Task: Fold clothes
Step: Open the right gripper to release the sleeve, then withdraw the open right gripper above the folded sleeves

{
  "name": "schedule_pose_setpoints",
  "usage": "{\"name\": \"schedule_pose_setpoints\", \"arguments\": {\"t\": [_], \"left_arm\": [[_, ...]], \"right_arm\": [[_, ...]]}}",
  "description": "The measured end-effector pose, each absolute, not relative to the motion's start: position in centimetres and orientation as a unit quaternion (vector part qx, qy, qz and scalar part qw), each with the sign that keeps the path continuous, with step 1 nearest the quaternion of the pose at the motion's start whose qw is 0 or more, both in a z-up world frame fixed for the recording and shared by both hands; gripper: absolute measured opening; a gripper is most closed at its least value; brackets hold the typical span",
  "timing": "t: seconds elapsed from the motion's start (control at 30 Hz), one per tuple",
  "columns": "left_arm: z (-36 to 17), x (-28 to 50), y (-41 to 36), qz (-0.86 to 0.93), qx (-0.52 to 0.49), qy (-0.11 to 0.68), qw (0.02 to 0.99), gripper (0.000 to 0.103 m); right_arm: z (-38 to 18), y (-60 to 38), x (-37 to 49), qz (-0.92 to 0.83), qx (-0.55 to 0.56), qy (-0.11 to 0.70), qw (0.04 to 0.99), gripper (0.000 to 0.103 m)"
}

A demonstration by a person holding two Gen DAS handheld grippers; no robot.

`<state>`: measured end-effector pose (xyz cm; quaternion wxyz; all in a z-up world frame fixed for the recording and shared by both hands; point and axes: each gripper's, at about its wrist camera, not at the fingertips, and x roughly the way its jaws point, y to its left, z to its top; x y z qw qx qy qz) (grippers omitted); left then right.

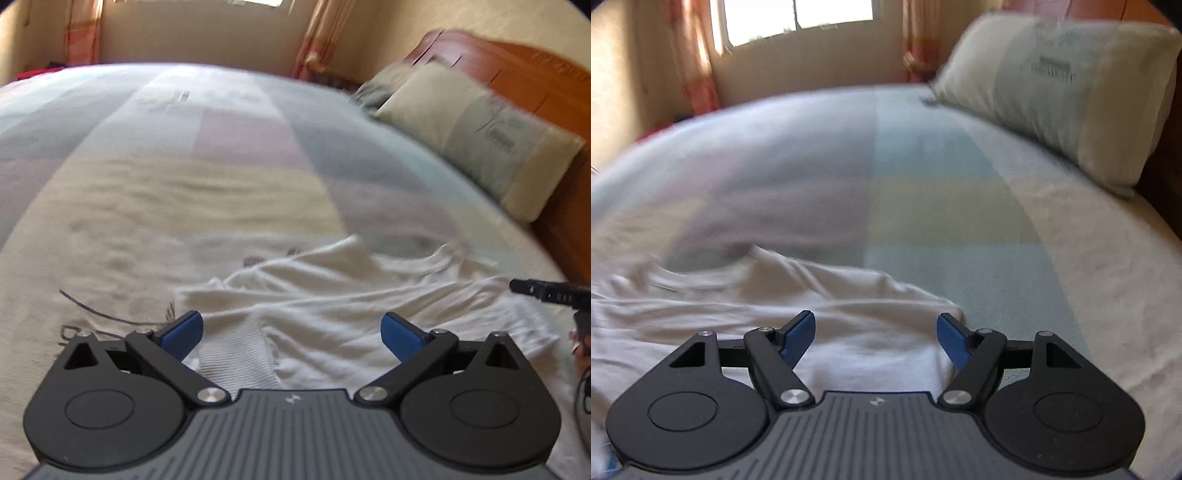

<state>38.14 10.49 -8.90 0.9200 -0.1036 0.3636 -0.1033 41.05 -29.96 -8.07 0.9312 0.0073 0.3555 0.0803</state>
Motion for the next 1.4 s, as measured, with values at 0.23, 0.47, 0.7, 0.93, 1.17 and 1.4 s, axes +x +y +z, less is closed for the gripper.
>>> {"name": "schedule_pose_setpoints", "arguments": {"t": [0.23, 0.47, 0.7, 0.93, 1.17, 1.4], "left_arm": [[-9.6, 36.5, 9.0, -0.153, -0.08, 0.371, 0.912, 0.102], [-9.0, 37.2, 10.8, -0.138, -0.12, 0.376, 0.908, 0.101], [-10.2, 45.5, 10.2, -0.165, -0.168, 0.414, 0.879, 0.101], [-11.3, 46.4, 12.7, -0.074, -0.139, 0.433, 0.887, 0.099], [-9.9, 46.1, 10.8, -0.16, -0.16, 0.419, 0.879, 0.1], [-11.4, 47.3, 7.5, -0.133, -0.108, 0.429, 0.887, 0.1]], "right_arm": [[-6.1, -29.1, 33.8, 0.124, -0.029, 0.338, 0.933, 0.084], [-6.7, -30.0, 27.4, 0.125, -0.005, 0.354, 0.927, 0.089], [-7.0, -28.7, 25.4, 0.113, 0.022, 0.346, 0.931, 0.091], [-7.8, -30.2, 25.3, 0.093, 0.062, 0.354, 0.928, 0.091], [-8.4, -30.7, 24.8, 0.08, 0.081, 0.365, 0.924, 0.091], [-8.4, -29.7, 23.6, 0.091, 0.07, 0.378, 0.919, 0.093]]}}
